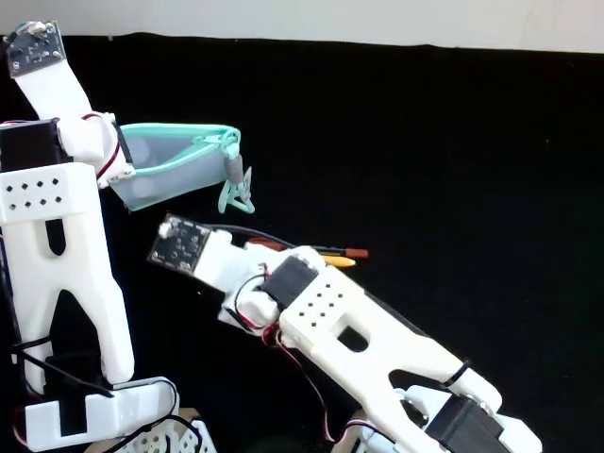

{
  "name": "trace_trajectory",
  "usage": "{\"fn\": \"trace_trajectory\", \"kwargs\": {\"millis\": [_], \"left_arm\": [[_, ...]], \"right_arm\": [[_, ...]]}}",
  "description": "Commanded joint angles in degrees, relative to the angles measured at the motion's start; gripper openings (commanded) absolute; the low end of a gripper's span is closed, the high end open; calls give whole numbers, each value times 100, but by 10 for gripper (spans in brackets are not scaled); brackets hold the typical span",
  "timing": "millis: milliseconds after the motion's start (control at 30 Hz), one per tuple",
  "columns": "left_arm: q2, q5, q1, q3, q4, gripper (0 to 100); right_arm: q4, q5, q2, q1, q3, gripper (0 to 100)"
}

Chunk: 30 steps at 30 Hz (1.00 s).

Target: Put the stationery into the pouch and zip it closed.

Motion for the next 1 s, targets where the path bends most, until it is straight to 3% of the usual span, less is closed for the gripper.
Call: {"fn": "trace_trajectory", "kwargs": {"millis": [0,367,700,967], "left_arm": [[4,44,40,-163,-114,7],[-4,35,75,-163,-114,7],[-4,26,75,-163,-105,7],[4,26,75,-163,-105,7]], "right_arm": [[-391,149,-22,-48,286,131],[-1727,800,163,22,1376,130],[-2651,1538,1270,418,1358,130],[-2905,1565,1956,409,743,130]]}}
